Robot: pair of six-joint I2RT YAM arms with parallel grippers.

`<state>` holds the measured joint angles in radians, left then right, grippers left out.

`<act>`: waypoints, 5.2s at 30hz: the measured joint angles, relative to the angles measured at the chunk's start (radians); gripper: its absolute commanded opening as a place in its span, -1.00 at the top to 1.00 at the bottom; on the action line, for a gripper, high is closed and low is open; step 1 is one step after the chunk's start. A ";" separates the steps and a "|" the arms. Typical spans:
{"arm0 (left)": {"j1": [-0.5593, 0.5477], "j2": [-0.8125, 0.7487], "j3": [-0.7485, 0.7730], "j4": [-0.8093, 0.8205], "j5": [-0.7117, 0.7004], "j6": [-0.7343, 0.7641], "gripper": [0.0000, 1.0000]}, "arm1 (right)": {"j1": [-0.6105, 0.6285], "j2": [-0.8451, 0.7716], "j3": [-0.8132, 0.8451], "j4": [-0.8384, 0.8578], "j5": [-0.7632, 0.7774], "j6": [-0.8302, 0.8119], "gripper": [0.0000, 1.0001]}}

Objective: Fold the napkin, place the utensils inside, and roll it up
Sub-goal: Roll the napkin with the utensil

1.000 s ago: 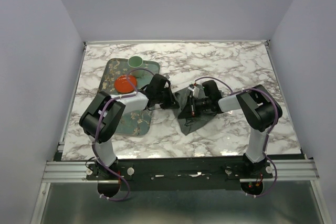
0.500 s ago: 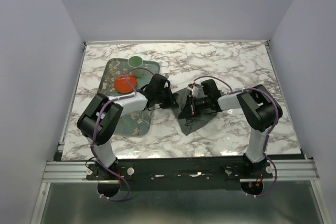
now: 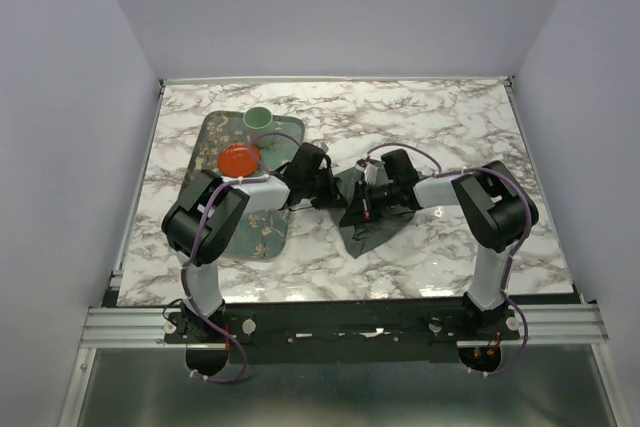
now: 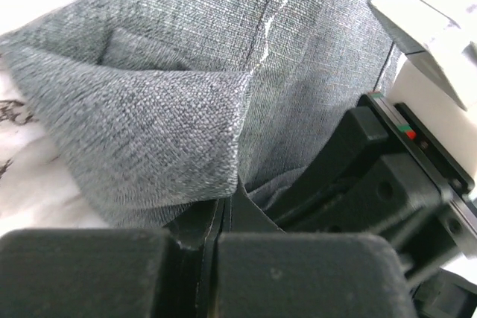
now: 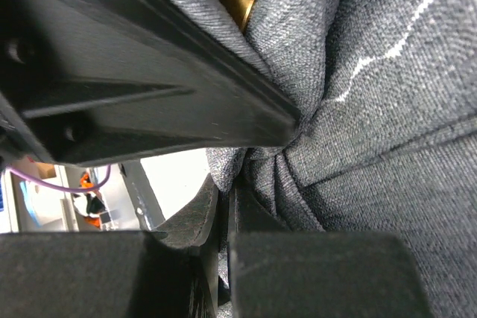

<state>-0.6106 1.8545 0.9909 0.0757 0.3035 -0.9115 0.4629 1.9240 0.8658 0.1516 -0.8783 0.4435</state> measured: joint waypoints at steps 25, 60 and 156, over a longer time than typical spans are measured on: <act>-0.004 0.051 -0.032 0.119 0.005 -0.073 1.00 | 0.129 -0.364 0.115 -0.606 0.604 -0.156 -0.15; 0.010 0.063 -0.029 0.129 0.040 -0.072 1.00 | 0.131 -0.352 -0.060 -0.407 0.567 -0.052 -0.03; 0.034 0.104 0.005 0.133 0.110 -0.076 1.00 | 0.418 -0.145 0.164 -0.449 1.138 -0.113 -0.08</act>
<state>-0.5766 1.9583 0.9955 0.2085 0.4133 -0.9878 0.8814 1.7794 1.0302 -0.2974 0.2600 0.3309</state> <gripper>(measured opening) 0.008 0.513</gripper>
